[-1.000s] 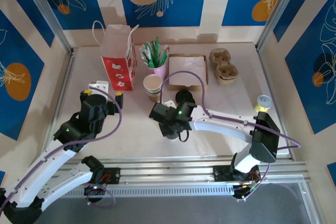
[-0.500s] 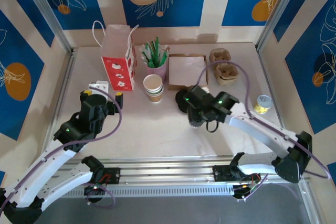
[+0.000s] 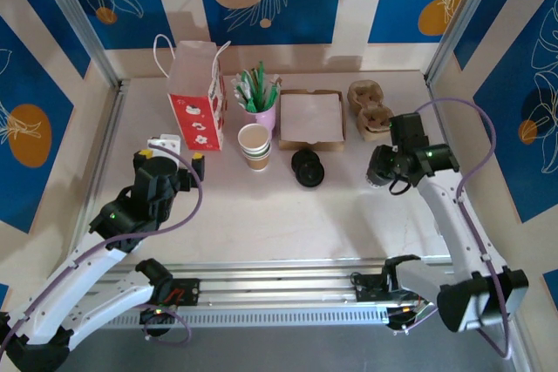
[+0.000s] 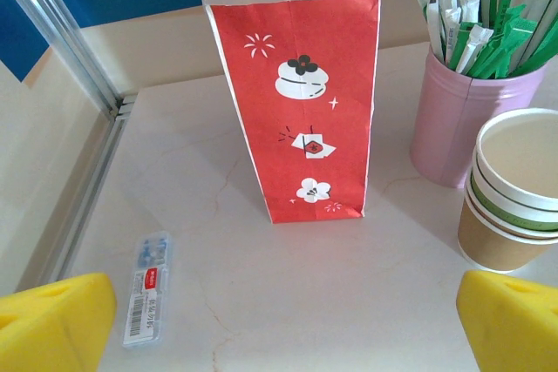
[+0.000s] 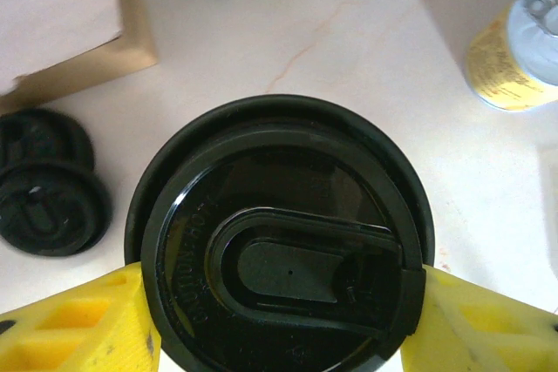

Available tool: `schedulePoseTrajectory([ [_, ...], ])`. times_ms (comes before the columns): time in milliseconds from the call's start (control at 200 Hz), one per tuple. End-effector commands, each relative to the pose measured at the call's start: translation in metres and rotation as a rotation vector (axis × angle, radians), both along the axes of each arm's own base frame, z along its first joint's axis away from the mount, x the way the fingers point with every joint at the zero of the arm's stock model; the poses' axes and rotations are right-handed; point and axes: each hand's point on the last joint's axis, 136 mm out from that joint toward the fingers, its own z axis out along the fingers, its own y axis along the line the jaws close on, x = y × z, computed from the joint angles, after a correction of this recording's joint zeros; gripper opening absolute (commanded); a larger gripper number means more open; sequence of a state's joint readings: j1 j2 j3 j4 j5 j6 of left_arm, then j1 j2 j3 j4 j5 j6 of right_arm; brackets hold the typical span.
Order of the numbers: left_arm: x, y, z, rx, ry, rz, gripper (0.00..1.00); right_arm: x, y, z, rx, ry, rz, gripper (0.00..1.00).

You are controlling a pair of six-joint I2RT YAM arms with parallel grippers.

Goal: Pack the takeout coffee

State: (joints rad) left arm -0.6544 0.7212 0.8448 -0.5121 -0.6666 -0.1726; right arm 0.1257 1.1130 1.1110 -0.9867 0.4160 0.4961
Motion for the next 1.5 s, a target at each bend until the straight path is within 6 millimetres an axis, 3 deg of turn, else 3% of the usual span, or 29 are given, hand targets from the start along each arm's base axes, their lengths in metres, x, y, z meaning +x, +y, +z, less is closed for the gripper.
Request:
schedulePoseTrajectory([
  [0,0.001,0.002,0.004,0.009,-0.017,0.001,1.00,0.021,-0.006,0.001,0.063,-0.014,-0.001,0.61],
  [375,0.001,0.001,0.003,0.008,-0.014,-0.001,1.00,0.067,-0.042,-0.022,0.022,0.062,-0.132,0.62],
  [815,0.000,0.001,0.004,0.003,-0.017,-0.004,1.00,0.080,-0.055,-0.057,-0.004,0.181,-0.169,0.65],
  [1235,0.000,0.002,0.003,0.006,-0.017,-0.002,1.00,0.081,-0.054,-0.063,-0.022,0.209,-0.158,0.73],
  [1496,0.001,0.001,0.003,0.006,-0.017,-0.002,1.00,0.086,-0.051,-0.035,-0.022,0.145,-0.147,0.80],
])
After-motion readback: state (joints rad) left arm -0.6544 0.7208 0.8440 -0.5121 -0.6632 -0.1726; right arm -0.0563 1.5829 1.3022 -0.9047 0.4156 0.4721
